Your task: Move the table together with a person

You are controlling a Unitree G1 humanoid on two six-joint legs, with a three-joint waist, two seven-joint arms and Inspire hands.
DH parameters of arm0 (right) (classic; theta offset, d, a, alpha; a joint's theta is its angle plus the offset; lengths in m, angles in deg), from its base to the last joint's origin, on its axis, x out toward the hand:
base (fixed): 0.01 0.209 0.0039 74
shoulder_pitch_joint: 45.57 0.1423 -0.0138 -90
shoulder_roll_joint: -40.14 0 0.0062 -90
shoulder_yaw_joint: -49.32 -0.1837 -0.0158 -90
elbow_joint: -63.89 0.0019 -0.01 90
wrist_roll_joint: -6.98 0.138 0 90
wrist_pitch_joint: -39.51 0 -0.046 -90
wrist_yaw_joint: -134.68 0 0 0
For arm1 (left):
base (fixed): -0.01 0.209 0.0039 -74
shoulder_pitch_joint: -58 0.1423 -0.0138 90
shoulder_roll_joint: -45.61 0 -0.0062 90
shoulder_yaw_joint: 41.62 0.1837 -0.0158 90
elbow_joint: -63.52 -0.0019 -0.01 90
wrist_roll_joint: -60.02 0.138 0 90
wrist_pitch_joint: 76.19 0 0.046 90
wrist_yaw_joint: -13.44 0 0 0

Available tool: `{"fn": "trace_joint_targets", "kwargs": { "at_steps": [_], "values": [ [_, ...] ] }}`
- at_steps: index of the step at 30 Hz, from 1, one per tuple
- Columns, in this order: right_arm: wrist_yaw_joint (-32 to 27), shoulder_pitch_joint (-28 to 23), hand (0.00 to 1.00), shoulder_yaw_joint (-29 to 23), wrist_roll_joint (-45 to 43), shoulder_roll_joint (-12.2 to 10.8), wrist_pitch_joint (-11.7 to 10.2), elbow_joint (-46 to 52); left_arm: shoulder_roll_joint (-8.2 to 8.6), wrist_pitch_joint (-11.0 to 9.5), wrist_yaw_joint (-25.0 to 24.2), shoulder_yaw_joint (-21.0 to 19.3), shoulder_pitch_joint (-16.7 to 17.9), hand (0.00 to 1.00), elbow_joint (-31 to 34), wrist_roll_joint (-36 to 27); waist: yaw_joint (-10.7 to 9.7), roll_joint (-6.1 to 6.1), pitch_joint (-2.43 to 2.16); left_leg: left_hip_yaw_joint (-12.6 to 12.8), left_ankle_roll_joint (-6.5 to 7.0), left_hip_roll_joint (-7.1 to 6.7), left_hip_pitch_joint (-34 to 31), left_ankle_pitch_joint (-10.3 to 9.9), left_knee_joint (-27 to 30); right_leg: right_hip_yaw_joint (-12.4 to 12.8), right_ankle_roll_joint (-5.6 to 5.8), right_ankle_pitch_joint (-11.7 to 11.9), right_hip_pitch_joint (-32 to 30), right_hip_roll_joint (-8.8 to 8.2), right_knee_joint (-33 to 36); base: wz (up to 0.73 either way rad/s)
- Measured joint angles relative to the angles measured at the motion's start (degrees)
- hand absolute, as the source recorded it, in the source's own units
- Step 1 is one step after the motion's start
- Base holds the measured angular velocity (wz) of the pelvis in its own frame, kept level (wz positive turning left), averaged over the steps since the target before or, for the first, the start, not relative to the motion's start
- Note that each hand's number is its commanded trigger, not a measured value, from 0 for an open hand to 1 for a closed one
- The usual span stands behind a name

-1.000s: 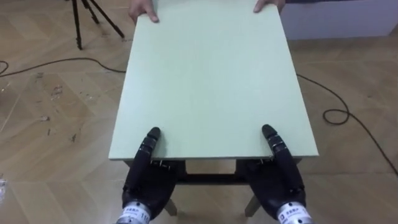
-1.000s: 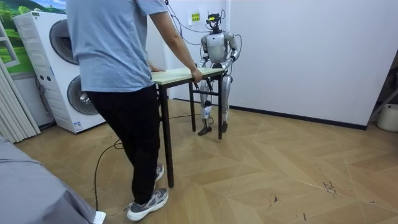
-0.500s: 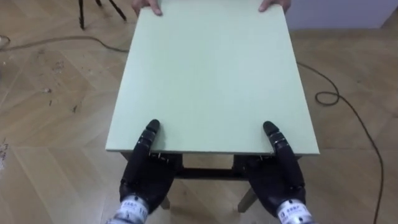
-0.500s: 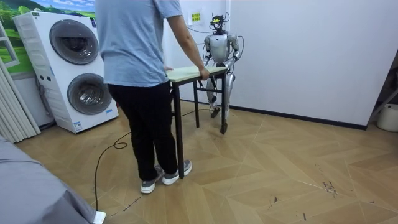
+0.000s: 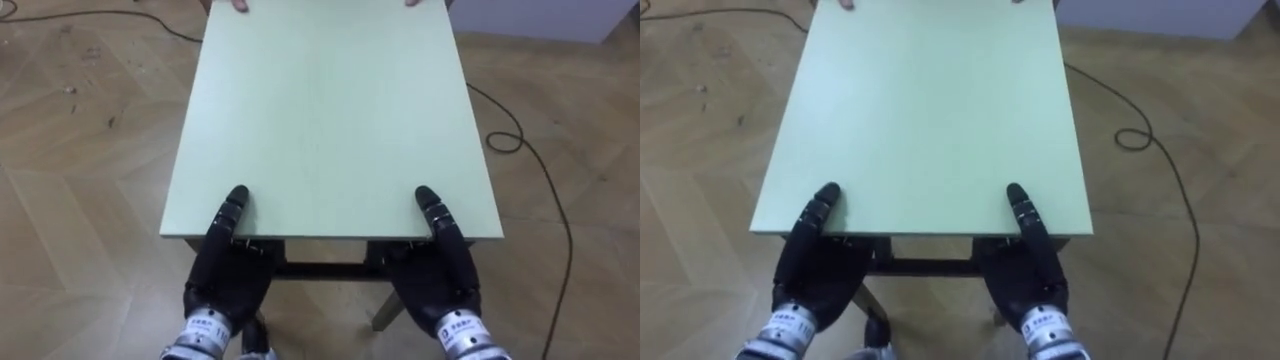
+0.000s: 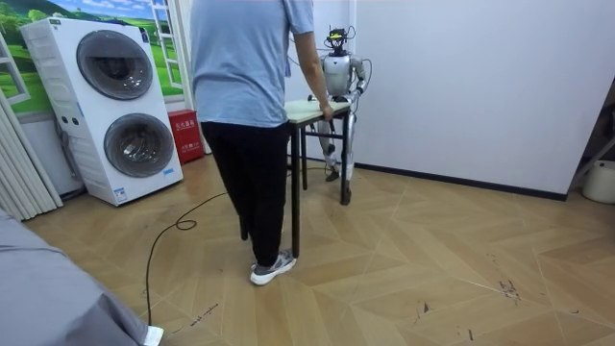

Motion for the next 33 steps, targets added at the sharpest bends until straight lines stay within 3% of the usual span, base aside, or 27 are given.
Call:
{"fn": "trace_joint_targets", "kwargs": {
  "at_steps": [1,2,3,4,5,6,8,11,13,14,15,16,17,18,19,20,22,24,25,28,33],
  "values": [
    [0.0,0.12,1.0,0.05,-0.22,-0.24,-0.08,-0.24,-0.06,-0.42,0.04,0.16,0.04,1.0,-0.03,0.0,0.28,-0.49,0.33,0.51,0.66,-0.21,-0.47,-2.25,3.69,-2.26,-0.39,0.31,-1.51,-1.36,1.0,-0.58],
    [-0.1,0.54,1.0,0.56,-0.33,-0.21,0.03,-0.43,0.06,-1.51,-0.06,0.26,0.82,1.0,0.0,-0.65,0.99,-0.76,0.57,1.38,1.82,-0.51,-1.46,-10.24,12.95,-5.28,-0.24,1.22,-2.0,-3.35,0.8,-0.64],
    [-0.14,0.61,1.0,0.6,-0.53,-0.21,0.04,-0.43,0.09,-1.56,-0.15,0.34,1.01,1.0,0.01,-1.28,1.29,-0.46,0.64,1.91,2.06,-0.73,-1.8,-14.11,17.49,-6.59,-0.03,1.83,-1.99,-4.15,0.49,-0.65],
    [-0.32,0.59,1.0,0.69,-1.29,0.24,-0.07,-0.43,0.22,-1.6,-0.13,0.83,1.58,1.0,0.01,-1.78,1.72,0.56,0.62,2.24,3.15,-1.13,-1.72,-20.78,25.55,-8.73,0.18,3.01,-1.85,-4.71,-0.23,-0.39],
    [-0.36,0.59,1.0,0.94,-1.15,0.99,-0.13,-0.44,0.55,-1.62,-0.15,1.11,2.2,1.0,0.02,-1.99,1.38,1.48,0.78,1.94,3.24,-1.31,-1.44,-25.38,31.81,-10.97,0.25,3.71,-1.73,-4.86,-0.44,-0.28],
    [-0.37,0.5,1.0,1.04,-1.01,1.26,-0.12,-0.44,0.84,-1.61,-0.2,1.16,2.68,1.0,0.06,-1.96,0.92,1.92,0.83,1.94,3.44,-1.34,-1.26,-27.14,34.78,-12.28,0.25,3.84,-1.64,-4.9,-0.29,-0.05],
    [-0.37,0.03,1.0,1.7,-0.9,2.34,-0.07,-0.4,1.07,-1.34,-0.24,1.14,4.81,1.0,0.86,-2.01,-1.18,3.55,0.82,1.78,3.76,-1.28,1.18,-32.92,44.46,-17.51,0.17,3.94,-1.34,-5.04,0.63,0.06],
    [-0.38,-0.04,1.0,2.01,-0.77,2.24,-0.22,-0.39,0.88,-1.04,-0.22,0.87,5.12,1.0,1.23,-1.89,-4.68,4.57,1.24,1.93,3.74,-0.44,8.65,-37.2,47.6,-22.22,0.13,4.2,-1.01,-5.09,1.09,0.47],
    [-0.12,-0.03,1.0,1.67,-0.66,2.21,-0.3,-0.32,1.12,-0.9,-0.23,0.87,4.77,1.0,1.36,-1.01,-6.06,5.34,1.2,2.04,2.19,0.9,12.81,-39.77,44.53,-22.89,0.05,4.2,-2.85,-5.39,3.77,0.33],
    [0.0,-0.02,1.0,1.25,-0.7,2.41,-0.74,-0.42,1.87,-0.69,-0.01,0.83,4.1,1.0,1.08,-0.31,-5.84,5.5,1.49,1.73,2.42,-1.06,14.4,-40.74,38.4,-20.75,-1.33,4.65,-5.26,-6.07,8.0,0.13],
    [-0.01,-0.13,1.0,1.28,-0.74,2.3,-1.02,-0.44,2.35,-0.54,0.21,0.78,3.92,1.0,0.95,-0.23,-5.93,5.43,1.48,0.12,2.39,-2.29,15.73,-40.71,35.06,-17.35,-3.23,4.75,-7.93,-5.81,9.63,0.08],
    [0.25,-0.35,1.0,1.69,-0.8,2.17,-1.48,-0.36,2.11,-0.49,0.18,0.74,3.9,1.0,1.04,-0.26,-6.62,6.11,-0.13,-3.97,2.27,-3.35,16.83,-40.64,26.34,-8.38,-5.31,5.59,-13.04,0.1,5.38,0.14],
    [0.31,0.3,1.0,2.16,-0.95,1.92,-1.91,0.32,1.77,-0.49,-0.4,0.2,3.54,1.0,1.73,0.02,-7.03,5.72,-0.77,-7.72,1.94,-4.56,17.64,-40.04,19.32,-3.1,-6.14,9.51,-16.58,4.44,-1.71,0.19],
    [0.31,0.56,1.0,2.33,-0.88,1.91,-2.1,1.06,1.61,-0.5,-0.7,-0.35,3.24,1.0,2.16,-0.01,-7.33,4.72,-0.58,-8.59,1.86,-5.88,17.51,-40.34,18.67,-2.95,-6.52,14.18,-17.63,4.59,-3.73,0.15],
    [0.15,1.53,1.0,2.49,-0.49,3.08,-2.52,1.05,2.96,-0.3,-0.71,-0.4,2.64,1.0,1.13,-0.19,-7.43,6.63,0.28,-7.13,0.89,-4.77,17.9,-42.96,21.93,-6.17,-8.54,17.73,-18.07,4.45,-1.55,0.0],
    [0.03,1.72,1.0,2.56,-0.47,3.58,-2.78,0.42,3.27,0.32,-0.66,-0.28,2.55,1.0,0.39,-0.57,-7.36,7.16,0.17,-5.67,0.79,-4.52,19.06,-43.35,22.19,-9.91,-9.15,17.5,-17.4,3.75,-1.44,0.0],
    [-0.08,1.86,1.0,2.36,-0.4,3.55,-3.07,0.38,3.31,0.34,0.07,-0.01,1.66,1.0,0.32,-0.62,-8.4,6.77,0.34,-5.73,0.79,-5.06,19.52,-43.32,22.2,-14.82,-9.99,17.97,-16.64,2.82,-3.14,0.27],
    [-0.49,2.44,1.0,2.35,-0.04,3.11,-3.53,0.38,2.85,-0.05,0.89,0.47,-0.46,1.0,-0.4,-1.06,-9.02,6.04,0.68,-5.36,1.51,-5.33,18.5,-43.7,21.77,-18.17,-10.22,18.09,-16.79,1.38,-4.82,0.38],
    [-0.52,2.5,1.0,2.06,0.01,3.04,-3.68,0.37,2.54,-0.3,1.73,1.09,-1.72,1.0,-0.75,-1.55,-9.06,5.79,0.64,-4.86,2.84,-6.1,17.29,-43.13,22.31,-19.05,-10.22,18.81,-17.23,0.49,-5.33,0.19],
    [-0.56,2.33,1.0,2.08,0.0,2.91,-3.73,-0.01,2.34,-0.3,2.46,1.29,-2.02,1.0,-1.0,-1.77,-9.22,5.09,0.61,-3.78,4.79,-7.67,16.26,-41.03,21.48,-18.69,-9.65,20.21,-18.23,-1.71,-5.27,0.08],
    [-0.41,0.07,1.0,1.9,-0.27,1.52,-3.93,-0.63,2.32,-0.16,2.49,1.44,-1.87,1.0,-2.31,-0.12,-9.36,3.88,-0.04,-2.62,6.17,-10.2,16.54,-37.97,18.85,-18.19,-8.54,22.49,-18.1,-4.5,-5.22,0.1]
  ]
}}
